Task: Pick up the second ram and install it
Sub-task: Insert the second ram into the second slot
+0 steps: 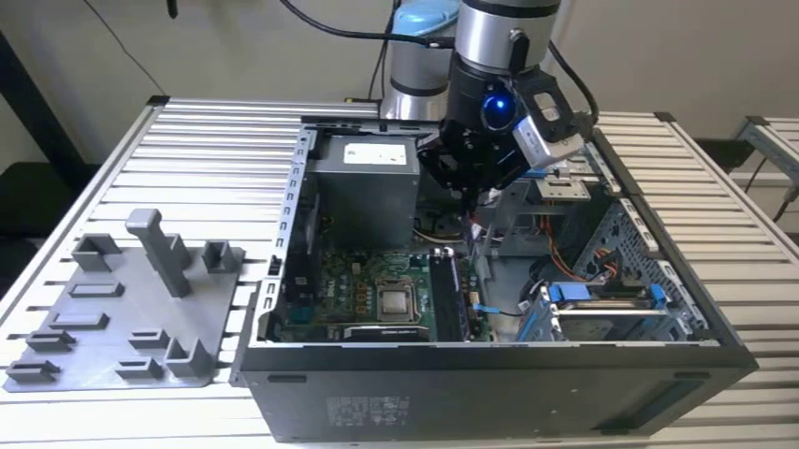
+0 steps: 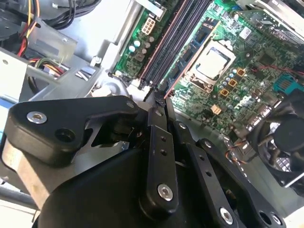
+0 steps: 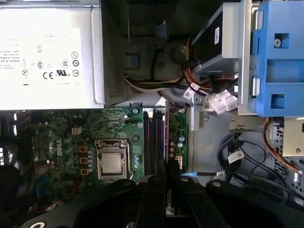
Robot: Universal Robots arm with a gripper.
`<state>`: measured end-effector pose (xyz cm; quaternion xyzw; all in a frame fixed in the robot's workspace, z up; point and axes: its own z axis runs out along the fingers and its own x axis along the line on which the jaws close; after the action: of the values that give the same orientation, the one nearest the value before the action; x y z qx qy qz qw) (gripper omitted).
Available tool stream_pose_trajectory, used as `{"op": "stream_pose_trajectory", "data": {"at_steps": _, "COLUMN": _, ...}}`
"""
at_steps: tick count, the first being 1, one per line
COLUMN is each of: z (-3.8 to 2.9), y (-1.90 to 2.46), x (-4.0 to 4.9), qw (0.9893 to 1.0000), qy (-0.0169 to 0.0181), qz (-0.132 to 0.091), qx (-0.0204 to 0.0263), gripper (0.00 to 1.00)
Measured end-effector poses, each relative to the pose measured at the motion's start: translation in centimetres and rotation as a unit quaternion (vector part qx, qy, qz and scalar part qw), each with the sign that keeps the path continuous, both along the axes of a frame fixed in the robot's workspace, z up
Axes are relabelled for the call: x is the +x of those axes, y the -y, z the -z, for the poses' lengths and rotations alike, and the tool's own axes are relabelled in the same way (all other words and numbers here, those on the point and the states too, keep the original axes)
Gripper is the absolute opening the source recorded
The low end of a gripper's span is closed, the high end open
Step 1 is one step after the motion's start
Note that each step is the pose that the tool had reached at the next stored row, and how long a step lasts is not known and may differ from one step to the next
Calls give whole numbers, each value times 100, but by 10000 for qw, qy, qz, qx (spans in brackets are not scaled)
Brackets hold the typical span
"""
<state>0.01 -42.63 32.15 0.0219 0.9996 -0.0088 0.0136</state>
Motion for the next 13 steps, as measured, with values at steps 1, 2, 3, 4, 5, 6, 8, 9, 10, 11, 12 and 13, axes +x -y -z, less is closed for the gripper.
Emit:
{"op": "stream_pose_trajectory", "data": {"at_steps": 1, "z": 10, "y": 2, "x": 0, "qw": 10000, "qy": 0, "qz": -3, "qx": -10, "gripper": 14}}
{"op": "stream_pose_trajectory", "data": {"at_steps": 2, "z": 15, "y": 7, "x": 1, "qw": 10000, "qy": 1, "qz": -10, "qx": -19, "gripper": 14}}
{"op": "stream_pose_trajectory", "data": {"at_steps": 3, "z": 18, "y": 20, "x": 1, "qw": 10000, "qy": 0, "qz": -17, "qx": -21, "gripper": 14}}
{"op": "stream_pose_trajectory", "data": {"at_steps": 4, "z": 25, "y": 32, "x": 0, "qw": 10000, "qy": 2, "qz": -23, "qx": -20, "gripper": 14}}
{"op": "stream_pose_trajectory", "data": {"at_steps": 5, "z": 37, "y": 39, "x": -3, "qw": 10000, "qy": 6, "qz": -29, "qx": -19, "gripper": 14}}
{"op": "stream_pose_trajectory", "data": {"at_steps": 6, "z": 49, "y": 52, "x": -7, "qw": 10000, "qy": 6, "qz": -37, "qx": -20, "gripper": 14}}
{"op": "stream_pose_trajectory", "data": {"at_steps": 8, "z": 68, "y": 96, "x": -14, "qw": 10000, "qy": 6, "qz": -49, "qx": -17, "gripper": 14}}
{"op": "stream_pose_trajectory", "data": {"at_steps": 9, "z": 71, "y": 121, "x": -16, "qw": 10000, "qy": 6, "qz": -56, "qx": -17, "gripper": 14}}
{"op": "stream_pose_trajectory", "data": {"at_steps": 10, "z": 72, "y": 146, "x": -18, "qw": 10000, "qy": 6, "qz": -64, "qx": -16, "gripper": 14}}
{"op": "stream_pose_trajectory", "data": {"at_steps": 11, "z": 74, "y": 160, "x": -27, "qw": 10000, "qy": 6, "qz": -66, "qx": -17, "gripper": 14}}
{"op": "stream_pose_trajectory", "data": {"at_steps": 12, "z": 77, "y": 168, "x": -42, "qw": 10000, "qy": 6, "qz": -70, "qx": -17, "gripper": 14}}
{"op": "stream_pose_trajectory", "data": {"at_steps": 13, "z": 83, "y": 176, "x": -58, "qw": 10000, "qy": 6, "qz": -72, "qx": -17, "gripper": 14}}
